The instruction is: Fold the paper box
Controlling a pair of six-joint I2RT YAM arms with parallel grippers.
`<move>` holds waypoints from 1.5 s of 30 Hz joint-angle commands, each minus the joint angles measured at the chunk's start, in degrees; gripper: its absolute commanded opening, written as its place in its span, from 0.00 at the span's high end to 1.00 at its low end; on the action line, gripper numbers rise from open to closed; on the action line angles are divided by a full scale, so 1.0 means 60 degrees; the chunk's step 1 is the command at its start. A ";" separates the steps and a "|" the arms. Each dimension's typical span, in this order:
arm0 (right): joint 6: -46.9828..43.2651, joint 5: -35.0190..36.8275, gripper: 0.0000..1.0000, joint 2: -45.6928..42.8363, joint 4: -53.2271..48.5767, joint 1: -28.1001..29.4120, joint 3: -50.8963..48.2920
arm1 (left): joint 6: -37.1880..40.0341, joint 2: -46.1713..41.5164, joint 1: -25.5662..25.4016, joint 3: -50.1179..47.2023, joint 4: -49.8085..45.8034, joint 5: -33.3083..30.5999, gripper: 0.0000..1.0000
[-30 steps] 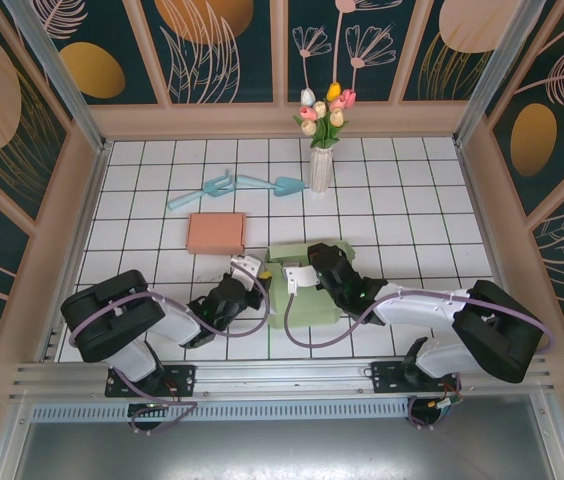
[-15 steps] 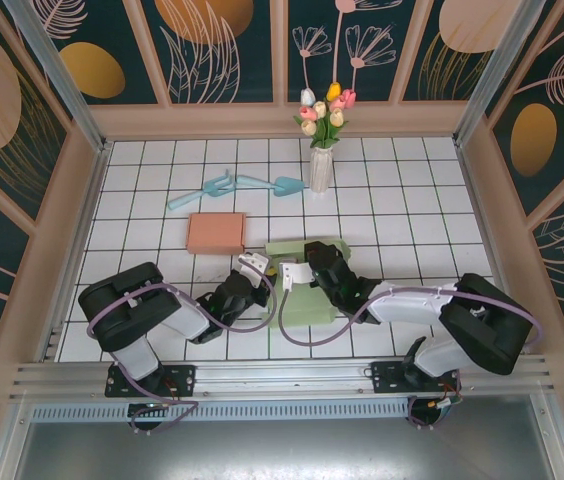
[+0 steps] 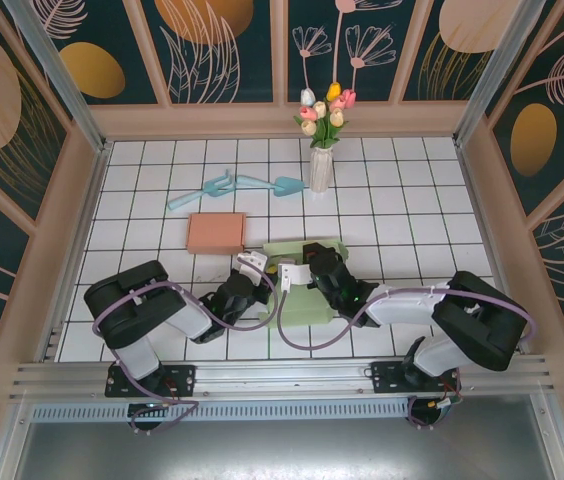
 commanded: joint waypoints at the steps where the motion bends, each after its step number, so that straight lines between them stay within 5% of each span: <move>1: 0.0376 -0.1720 1.00 0.0627 -0.2336 0.0399 -0.0558 | -0.0144 0.0236 0.0045 0.0400 0.0762 -0.0641 0.60; 9: 0.0453 -0.1684 1.00 0.0639 -0.2498 0.0411 -0.0514 | -0.0427 0.0589 0.0043 0.0460 0.1447 -0.1575 0.57; 16: 0.0579 -0.1532 1.00 0.0613 -0.2549 0.0366 -0.0481 | -0.0396 0.0950 0.0038 0.0397 0.1472 -0.2400 0.79; 26: 0.1000 -0.0983 1.00 0.0785 -0.2182 0.0219 -0.0382 | -0.1101 0.0964 0.0023 0.0426 0.0064 -0.5031 1.00; 32: 0.1203 -0.1063 1.00 0.0839 -0.2154 0.0190 -0.0385 | -0.1859 0.0916 0.0014 0.0869 -0.1068 -0.5489 0.95; 37: 0.1470 -0.1110 1.00 0.0851 -0.1952 0.0148 -0.0389 | -0.2140 0.0526 0.0005 0.0891 -0.1281 -0.4752 0.77; 45: 0.1745 -0.1255 1.00 0.0850 -0.1861 0.0029 -0.0440 | -0.2505 -0.0162 0.0005 0.0298 -0.1336 -0.3590 0.61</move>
